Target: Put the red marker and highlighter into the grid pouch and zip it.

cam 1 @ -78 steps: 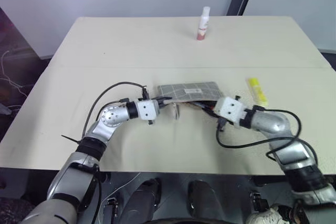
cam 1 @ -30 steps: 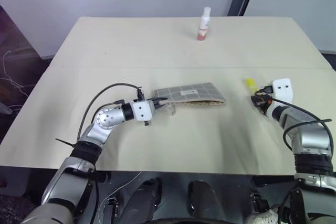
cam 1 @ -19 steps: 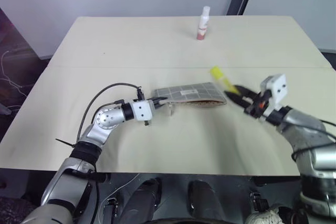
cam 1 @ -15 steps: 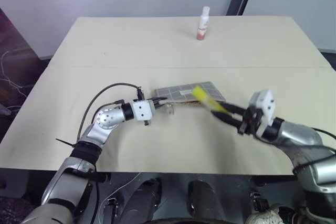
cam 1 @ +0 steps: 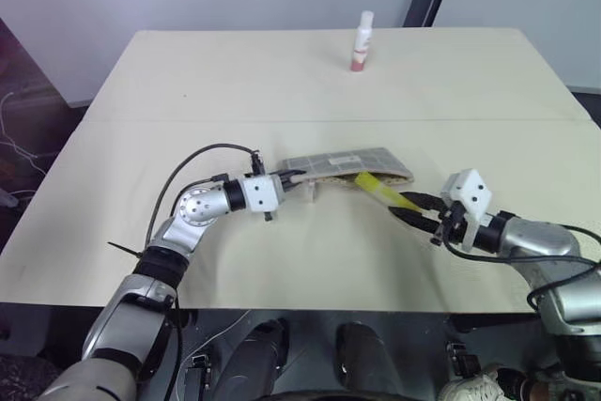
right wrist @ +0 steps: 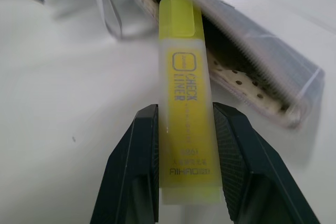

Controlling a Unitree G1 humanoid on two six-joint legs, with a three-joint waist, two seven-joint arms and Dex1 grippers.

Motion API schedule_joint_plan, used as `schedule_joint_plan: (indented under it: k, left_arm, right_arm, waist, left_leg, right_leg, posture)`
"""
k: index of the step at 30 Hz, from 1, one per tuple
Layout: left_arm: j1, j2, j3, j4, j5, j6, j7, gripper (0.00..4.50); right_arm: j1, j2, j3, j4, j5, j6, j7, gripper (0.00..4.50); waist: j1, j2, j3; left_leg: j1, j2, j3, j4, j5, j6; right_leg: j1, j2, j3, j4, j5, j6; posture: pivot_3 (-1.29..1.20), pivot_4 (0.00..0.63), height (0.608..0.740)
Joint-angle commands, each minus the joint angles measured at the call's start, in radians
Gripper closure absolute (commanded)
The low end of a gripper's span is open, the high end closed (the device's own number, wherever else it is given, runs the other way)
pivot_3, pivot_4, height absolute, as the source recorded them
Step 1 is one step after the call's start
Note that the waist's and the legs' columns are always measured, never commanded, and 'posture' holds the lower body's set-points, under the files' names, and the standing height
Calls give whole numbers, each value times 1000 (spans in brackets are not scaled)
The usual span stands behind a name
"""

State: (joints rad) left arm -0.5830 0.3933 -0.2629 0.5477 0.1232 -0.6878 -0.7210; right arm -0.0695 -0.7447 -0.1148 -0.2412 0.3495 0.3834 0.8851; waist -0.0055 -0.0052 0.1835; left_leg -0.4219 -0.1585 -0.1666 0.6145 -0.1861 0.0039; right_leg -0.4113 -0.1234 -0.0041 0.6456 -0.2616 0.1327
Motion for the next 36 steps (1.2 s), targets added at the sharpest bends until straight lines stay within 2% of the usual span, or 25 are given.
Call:
schedule_joint_plan:
  k: [1, 8, 13, 16, 19, 23, 29, 32, 34, 36]
  left_arm:
    - [-4, 1, -11, -38, 6, -28, -2, 4500]
    - [-24, 1, -31, -46, 20, -54, -14, 4500]
    - [-22, -7, -39, -54, 1, -45, -30, 4500]
    - [-26, -3, -31, -48, 0, -43, -33, 4500]
    - [-22, 1, -14, -42, -8, -31, -27, 4500]
    - [-5, 5, -8, -48, -16, -20, -24, 4500]
    - [8, -3, -12, -58, -22, -8, -27, 4500]
    - [-1, -7, -13, -49, -18, -7, -26, 4500]
    - [-7, -11, -17, -45, -20, -13, -31, 4500]
    - [-9, -16, -26, -50, -25, -18, -46, 4500]
  right_arm:
    - [-57, -13, 28, -25, -25, 19, -14, 3589]
    - [-249, -16, 212, -49, -170, 107, -63, 3589]
    - [-324, 22, 323, 0, -262, -2, -56, 3589]
    - [-308, 17, 322, 1, -241, -49, -3, 3589]
    - [-271, -13, 280, 19, -266, -138, -7, 2164]
    - [-192, -11, 139, -73, -130, -88, 2, 115]
    - [-47, -8, 4, -245, 48, 57, 1, 44]
    - [-4, 26, -64, -322, 187, 155, -37, 44]
    - [36, 18, -49, -355, 218, 213, -40, 44]
    - [77, 12, 25, -351, 156, 191, -43, 44]
  waist:
    - [1, 0, 0]
    - [-5, 0, 0]
    - [-1, 0, 0]
    - [-1, 0, 0]
    - [0, 0, 0]
    - [1, 0, 0]
    - [-1, 0, 0]
    - [-2, 0, 0]
    - [-1, 0, 0]
    - [2, 0, 0]
  left_leg:
    - [0, 0, 0, 0, 0, 0]
    - [-1, 0, 0, 1, 0, -1]
    - [-1, 0, 0, 0, 0, -1]
    - [-4, -1, 0, 0, 0, 0]
    - [-4, -1, 0, 0, 0, 0]
    - [-4, -1, -1, 1, 0, -1]
    - [-4, 0, -1, 1, 1, -1]
    - [-3, 0, 0, 1, 1, -1]
    - [-3, 0, -1, 1, 1, -1]
    - [-3, 0, -1, 1, 1, -1]
  right_leg:
    - [0, 0, 0, 0, 0, 0]
    - [-1, 0, 0, 0, 0, 0]
    - [-1, 0, 0, 0, 0, 0]
    - [-4, 0, 0, 0, 0, 0]
    - [-4, 0, 0, 0, 0, 1]
    - [-4, 0, 0, 1, 0, 1]
    - [-4, 1, 0, 1, 0, 0]
    - [-3, 1, 0, 1, 0, 0]
    - [-3, 0, 0, 1, 0, 0]
    - [-3, 0, 0, 1, 0, 0]
  posture:
    - [0, 150, 740]
    - [0, 150, 740]
    - [0, 150, 740]
    - [0, 150, 740]
    - [0, 150, 740]
    - [0, 150, 740]
    - [0, 150, 740]
    - [0, 150, 740]
    - [0, 150, 740]
    - [0, 150, 740]
